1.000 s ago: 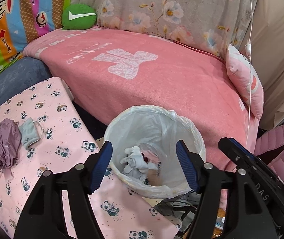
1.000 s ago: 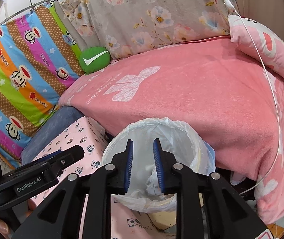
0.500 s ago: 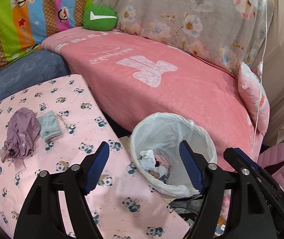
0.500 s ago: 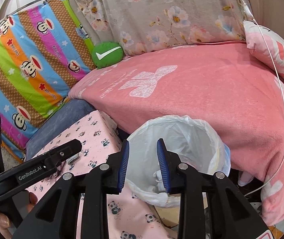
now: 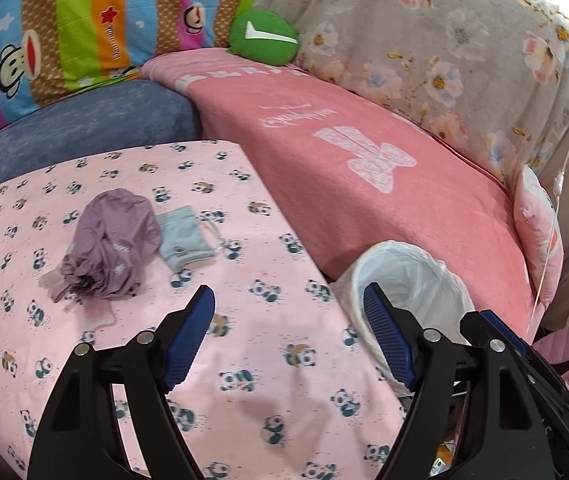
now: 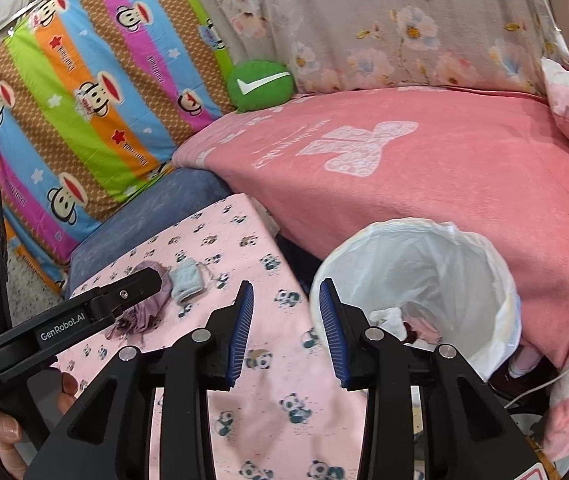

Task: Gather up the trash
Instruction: 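Move both open grippers back to the remaining items on the mattress, then grasp the lavender cloth with the right gripper while the left gripper grasps the clear plastic bag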

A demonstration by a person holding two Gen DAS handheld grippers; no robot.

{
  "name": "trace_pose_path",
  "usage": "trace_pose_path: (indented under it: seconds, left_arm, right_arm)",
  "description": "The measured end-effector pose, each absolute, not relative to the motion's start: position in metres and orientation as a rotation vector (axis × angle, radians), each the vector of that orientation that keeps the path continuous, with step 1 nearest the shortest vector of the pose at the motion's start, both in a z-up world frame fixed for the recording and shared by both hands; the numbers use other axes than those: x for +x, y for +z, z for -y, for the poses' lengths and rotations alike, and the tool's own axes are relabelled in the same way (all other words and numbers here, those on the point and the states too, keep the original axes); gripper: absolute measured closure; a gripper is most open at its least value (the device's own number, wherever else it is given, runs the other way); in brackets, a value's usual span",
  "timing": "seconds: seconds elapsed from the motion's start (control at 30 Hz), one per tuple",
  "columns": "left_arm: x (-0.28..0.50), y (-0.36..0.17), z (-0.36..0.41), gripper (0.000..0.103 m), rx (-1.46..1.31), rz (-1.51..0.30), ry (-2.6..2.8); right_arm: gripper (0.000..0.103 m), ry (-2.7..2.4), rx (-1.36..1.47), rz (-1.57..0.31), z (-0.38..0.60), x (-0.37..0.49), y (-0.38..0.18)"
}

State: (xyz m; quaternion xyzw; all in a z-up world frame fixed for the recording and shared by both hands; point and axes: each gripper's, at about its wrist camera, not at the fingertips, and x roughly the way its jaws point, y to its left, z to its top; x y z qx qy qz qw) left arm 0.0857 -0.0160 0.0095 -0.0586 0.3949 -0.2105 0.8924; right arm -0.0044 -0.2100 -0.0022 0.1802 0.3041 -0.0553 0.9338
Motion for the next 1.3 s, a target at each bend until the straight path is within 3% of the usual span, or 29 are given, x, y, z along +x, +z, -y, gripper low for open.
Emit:
trace_pose_path:
  seconds: [0.2,0.67,0.83,1.3]
  left_arm:
    - [0.093,0.004,-0.022,0.030,-0.147,-0.816,-0.380]
    - [0.122,-0.032,-0.142,0.024,-0.210,-0.876,-0.143]
    - [0.131,-0.048,-0.180,0.024,-0.241,-0.903,-0.079]
    - [0.167,-0.084,-0.222,0.024,-0.283,-0.975,-0.014]
  right_arm:
    - [0.061,-0.067,0.327,-0.641,0.171,0.014,-0.003]
    - [0.061,0.056,0.260,-0.749,0.074,0.080,-0.028]
    - [0.054,0.086,0.247,-0.783,0.044,0.106,-0.042]
    - [0.053,0.114,0.229,-0.886,-0.010,0.188,-0.091]
